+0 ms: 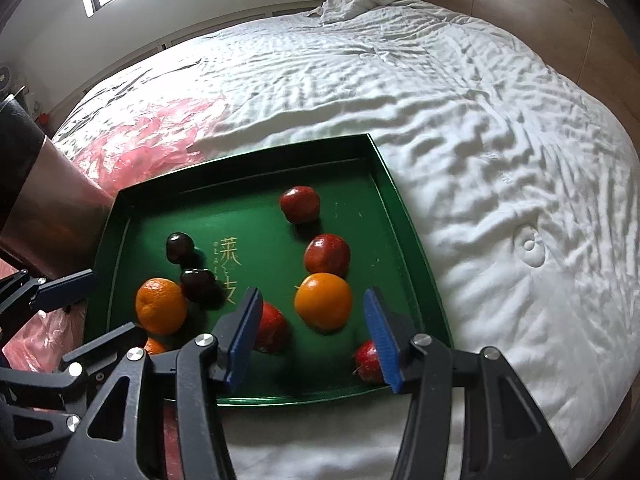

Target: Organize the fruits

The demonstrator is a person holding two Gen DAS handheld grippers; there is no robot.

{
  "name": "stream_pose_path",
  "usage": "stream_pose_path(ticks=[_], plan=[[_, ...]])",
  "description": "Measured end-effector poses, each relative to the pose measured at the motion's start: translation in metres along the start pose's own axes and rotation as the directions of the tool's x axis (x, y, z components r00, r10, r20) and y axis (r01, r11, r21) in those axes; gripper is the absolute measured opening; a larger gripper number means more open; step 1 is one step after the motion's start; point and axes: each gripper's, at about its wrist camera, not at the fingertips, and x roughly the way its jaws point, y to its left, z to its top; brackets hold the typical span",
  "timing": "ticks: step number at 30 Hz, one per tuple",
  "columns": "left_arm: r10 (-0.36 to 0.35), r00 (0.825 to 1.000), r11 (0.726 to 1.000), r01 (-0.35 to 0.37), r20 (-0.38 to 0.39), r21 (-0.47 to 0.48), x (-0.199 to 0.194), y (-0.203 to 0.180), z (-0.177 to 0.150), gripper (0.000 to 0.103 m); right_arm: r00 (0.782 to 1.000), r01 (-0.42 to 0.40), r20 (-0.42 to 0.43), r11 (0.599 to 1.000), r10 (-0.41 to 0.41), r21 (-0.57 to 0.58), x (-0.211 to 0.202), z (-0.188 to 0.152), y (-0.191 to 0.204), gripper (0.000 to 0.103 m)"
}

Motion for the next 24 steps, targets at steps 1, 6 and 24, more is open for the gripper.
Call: stream_pose_path(ticks=[1, 6, 24], plan=[[0.0, 1.0, 1.0, 0.0, 0.0, -0.001, -0.001, 0.0, -0.001, 0.056, 1.0, 0.0, 0.003, 1.0, 0.0, -0.003, -0.002, 0.0, 0.002, 0.097], [0.003, 1.0, 1.0, -0.003, 0.0, -0.005, -0.008, 0.005, -0.009, 0.056, 1.0, -0.002, 0.012, 1.0, 0.003, -0.015, -0.01, -0.002, 0.013, 0.102], [0.022, 0.999, 0.999, -0.021, 0.028, -0.04, -0.059, 0.035, -0.074, 0.058, 0.998, -0.029, 0.05, 0.996, 0.034, -0.085, -0.043, -0.037, 0.071, 0.103]])
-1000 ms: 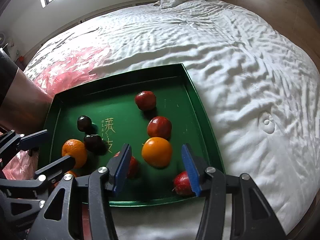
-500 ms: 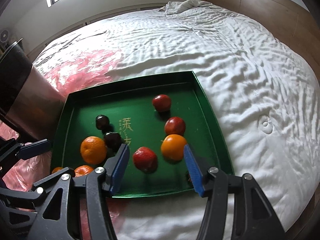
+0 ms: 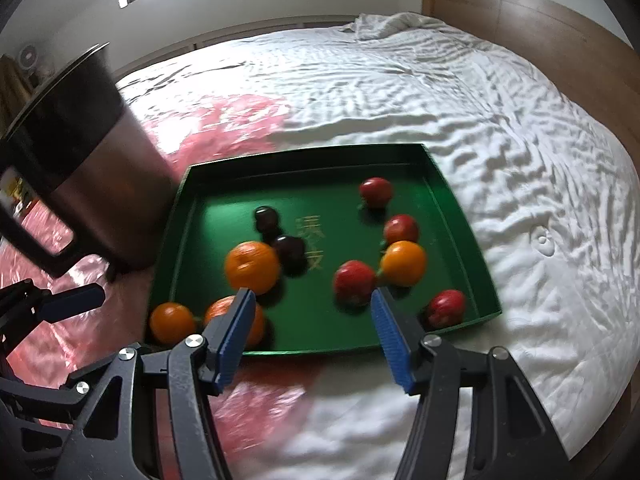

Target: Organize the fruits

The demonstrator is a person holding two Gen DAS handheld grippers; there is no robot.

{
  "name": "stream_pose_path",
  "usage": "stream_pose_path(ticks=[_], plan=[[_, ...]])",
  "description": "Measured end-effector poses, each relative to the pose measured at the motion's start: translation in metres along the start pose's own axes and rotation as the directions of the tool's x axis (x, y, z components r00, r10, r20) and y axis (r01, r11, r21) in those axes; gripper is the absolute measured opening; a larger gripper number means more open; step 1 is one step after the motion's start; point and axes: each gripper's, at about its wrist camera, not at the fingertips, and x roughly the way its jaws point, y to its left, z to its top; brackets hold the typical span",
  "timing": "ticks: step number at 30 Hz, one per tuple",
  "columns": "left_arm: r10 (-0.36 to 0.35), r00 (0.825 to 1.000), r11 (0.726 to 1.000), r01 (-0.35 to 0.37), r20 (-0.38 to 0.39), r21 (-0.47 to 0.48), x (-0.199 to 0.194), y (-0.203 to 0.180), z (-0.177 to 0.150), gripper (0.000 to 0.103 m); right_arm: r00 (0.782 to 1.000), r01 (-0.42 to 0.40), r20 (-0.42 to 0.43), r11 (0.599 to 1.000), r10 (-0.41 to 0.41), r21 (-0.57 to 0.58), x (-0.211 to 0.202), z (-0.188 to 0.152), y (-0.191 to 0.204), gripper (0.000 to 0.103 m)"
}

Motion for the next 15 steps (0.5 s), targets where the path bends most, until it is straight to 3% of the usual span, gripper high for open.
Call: stream_pose_path(ticks=[15], plan=[[0.071, 0.996, 0.991, -0.065, 0.056, -0.116, -0.042, 0.066, -0.074, 0.064, 0.997, -0.064, 0.042, 0.994, 0.068, -0.091, -0.012, -0.038, 0.083, 0.103]])
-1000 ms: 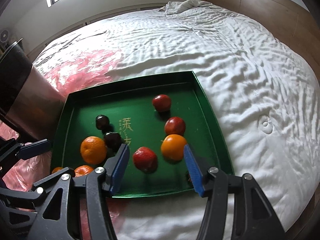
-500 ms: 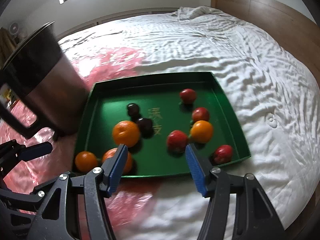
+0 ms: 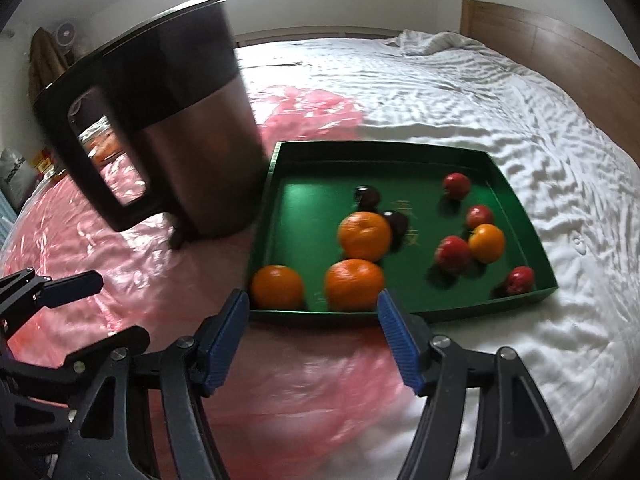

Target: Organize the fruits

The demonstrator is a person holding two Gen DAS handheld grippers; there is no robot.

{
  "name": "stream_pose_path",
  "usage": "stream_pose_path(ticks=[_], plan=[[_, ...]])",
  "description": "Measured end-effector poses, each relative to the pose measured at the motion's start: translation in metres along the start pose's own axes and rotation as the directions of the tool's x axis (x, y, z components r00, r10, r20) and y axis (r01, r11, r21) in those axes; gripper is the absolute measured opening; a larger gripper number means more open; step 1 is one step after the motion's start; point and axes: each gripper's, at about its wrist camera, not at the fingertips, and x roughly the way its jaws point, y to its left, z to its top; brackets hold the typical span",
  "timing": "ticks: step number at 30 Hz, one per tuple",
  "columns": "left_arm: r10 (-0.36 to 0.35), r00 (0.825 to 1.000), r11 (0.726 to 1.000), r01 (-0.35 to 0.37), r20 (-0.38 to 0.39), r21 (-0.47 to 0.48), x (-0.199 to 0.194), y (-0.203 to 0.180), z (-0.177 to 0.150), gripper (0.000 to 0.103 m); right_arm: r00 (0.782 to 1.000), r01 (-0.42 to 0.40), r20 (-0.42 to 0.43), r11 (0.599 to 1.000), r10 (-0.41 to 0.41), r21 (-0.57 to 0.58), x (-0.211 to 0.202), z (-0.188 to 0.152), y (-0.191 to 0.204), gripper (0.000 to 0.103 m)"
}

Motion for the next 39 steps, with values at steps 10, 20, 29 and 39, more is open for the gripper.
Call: stream_pose_path(ticks=[10, 20, 29, 39], plan=[[-0.098, 0.994, 0.995, 0.1, 0.038, -0.031, -0.015, -0.003, -0.04, 0.065, 0.996, 0.003, 0.087, 0.998, 0.003, -0.062, -0.015, -0.022, 0.025, 0.103], [-0.095, 0.995, 0.993, 0.094, 0.021, 0.077, -0.053, -0.052, -0.073, 0.065, 0.989, 0.053, 0.139, 0.995, -0.04, -0.089, -0.067, -0.05, 0.024, 0.103], [-0.119, 0.993, 0.991, 0.117, 0.015, 0.068, -0.088, -0.05, -0.092, 0.075, 0.992, 0.06, 0.119, 0.992, -0.046, -0.109, -0.086, -0.068, 0.026, 0.103], [-0.113, 0.993, 0.989, 0.109, 0.032, 0.095, -0.119, -0.052, -0.116, 0.075, 0.988, 0.042, 0.152, 0.991, -0.022, -0.129, -0.108, -0.069, 0.042, 0.103]])
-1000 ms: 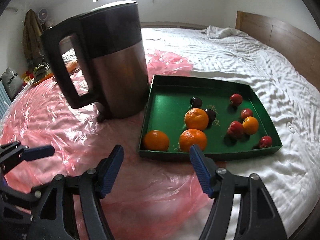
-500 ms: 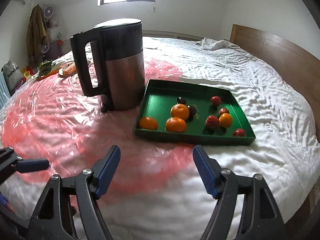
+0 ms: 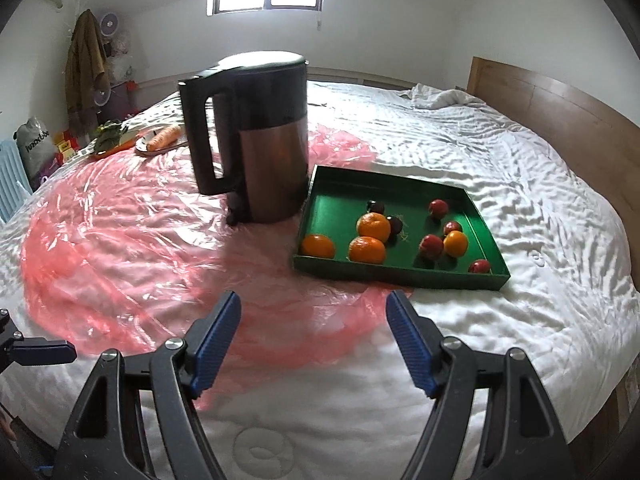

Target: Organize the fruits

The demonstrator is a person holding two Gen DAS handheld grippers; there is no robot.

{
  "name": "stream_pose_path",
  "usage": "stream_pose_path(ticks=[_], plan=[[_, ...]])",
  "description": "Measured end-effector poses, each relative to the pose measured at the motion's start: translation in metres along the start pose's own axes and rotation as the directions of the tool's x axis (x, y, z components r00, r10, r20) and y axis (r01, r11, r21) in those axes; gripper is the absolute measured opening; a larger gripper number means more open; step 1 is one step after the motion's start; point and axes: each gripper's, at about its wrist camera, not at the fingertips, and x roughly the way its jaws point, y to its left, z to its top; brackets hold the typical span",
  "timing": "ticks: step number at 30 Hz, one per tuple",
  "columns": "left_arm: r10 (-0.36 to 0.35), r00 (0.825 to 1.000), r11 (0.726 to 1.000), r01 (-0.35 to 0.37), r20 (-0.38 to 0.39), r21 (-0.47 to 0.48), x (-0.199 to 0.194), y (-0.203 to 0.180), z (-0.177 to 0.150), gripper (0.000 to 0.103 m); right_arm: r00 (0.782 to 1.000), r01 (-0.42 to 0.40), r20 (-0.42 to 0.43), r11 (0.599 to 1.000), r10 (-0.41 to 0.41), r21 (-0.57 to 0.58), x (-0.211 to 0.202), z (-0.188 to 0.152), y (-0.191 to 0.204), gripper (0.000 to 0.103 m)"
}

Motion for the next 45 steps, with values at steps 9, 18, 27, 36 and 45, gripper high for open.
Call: stream_pose_path(ticks=[9, 18, 27, 36, 45], plan=[[0.165, 0.986, 0.983, -0.165, -0.005, -0.082, -0.025, 0.025, -0.027, 0.075, 0.999, -0.048, -0.011, 0.998, 0.047, -0.048, -0.01, -0.011, 0.031, 0.103], [0.083, 0.996, 0.99, -0.084, -0.013, -0.112, -0.041, 0.025, -0.039, 0.075, 0.998, -0.067, -0.01, 0.995, 0.066, -0.073, -0.018, -0.015, 0.048, 0.103], [-0.027, 1.0, 0.999, 0.028, -0.011, 0.029, -0.039, -0.026, -0.03, 0.076, 1.0, -0.019, -0.005, 0.998, 0.018, -0.053, -0.032, -0.02, 0.026, 0.103], [-0.073, 0.997, 0.99, 0.075, -0.026, 0.12, -0.033, -0.067, -0.023, 0.076, 0.999, 0.036, 0.002, 0.999, -0.036, -0.012, -0.051, -0.032, -0.01, 0.103], [-0.106, 0.992, 0.964, 0.119, -0.071, 0.236, -0.028, -0.104, -0.024, 0.077, 0.997, 0.081, -0.015, 0.997, -0.08, 0.018, -0.064, -0.052, -0.04, 0.103]])
